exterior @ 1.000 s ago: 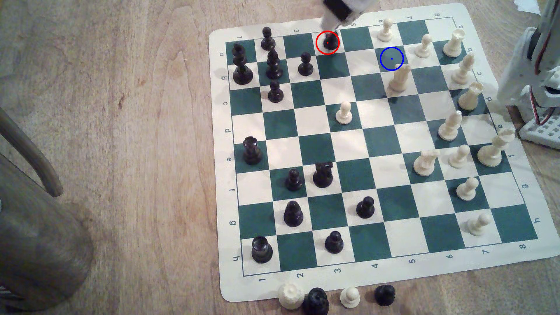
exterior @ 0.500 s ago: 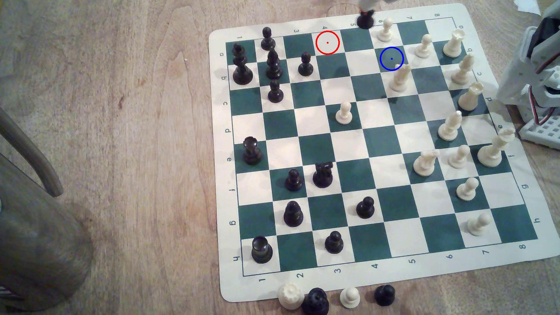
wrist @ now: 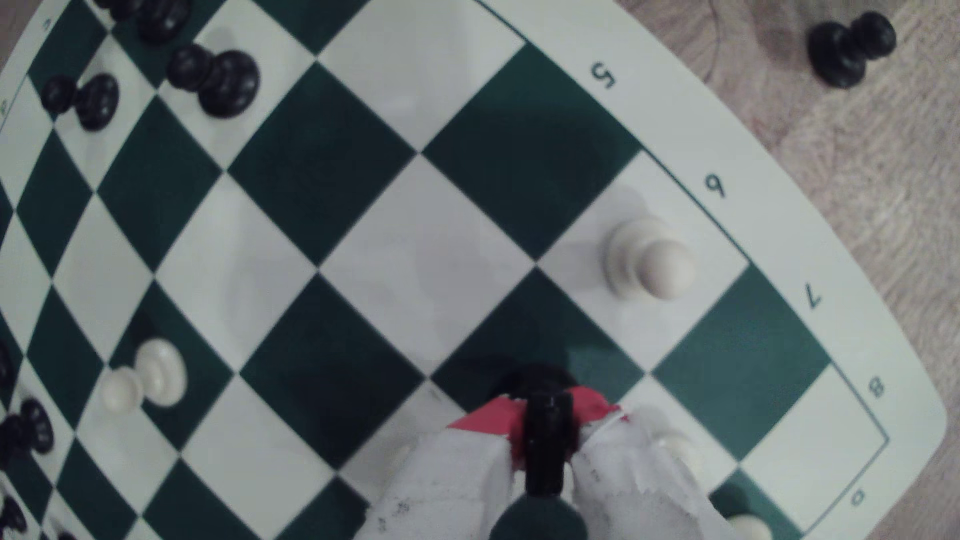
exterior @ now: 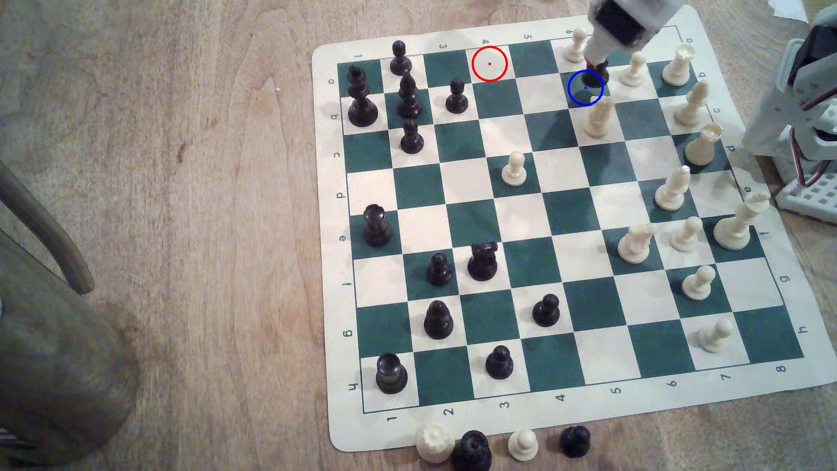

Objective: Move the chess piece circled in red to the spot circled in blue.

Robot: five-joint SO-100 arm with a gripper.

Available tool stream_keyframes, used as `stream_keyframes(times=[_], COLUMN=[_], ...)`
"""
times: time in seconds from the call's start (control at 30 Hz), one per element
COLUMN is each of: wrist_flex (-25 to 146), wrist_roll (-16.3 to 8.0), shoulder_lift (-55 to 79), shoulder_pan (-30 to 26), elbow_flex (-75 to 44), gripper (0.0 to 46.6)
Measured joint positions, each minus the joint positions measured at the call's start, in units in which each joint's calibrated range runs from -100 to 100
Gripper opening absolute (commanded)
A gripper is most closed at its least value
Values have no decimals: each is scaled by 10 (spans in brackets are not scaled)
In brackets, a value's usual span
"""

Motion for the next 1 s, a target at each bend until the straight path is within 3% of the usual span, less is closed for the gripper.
stream_keyframes(times=[1.0], wrist_flex=[-57], wrist_roll=[5], shoulder_lift=[56], shoulder_pan=[10], elbow_flex=[14], gripper=[3])
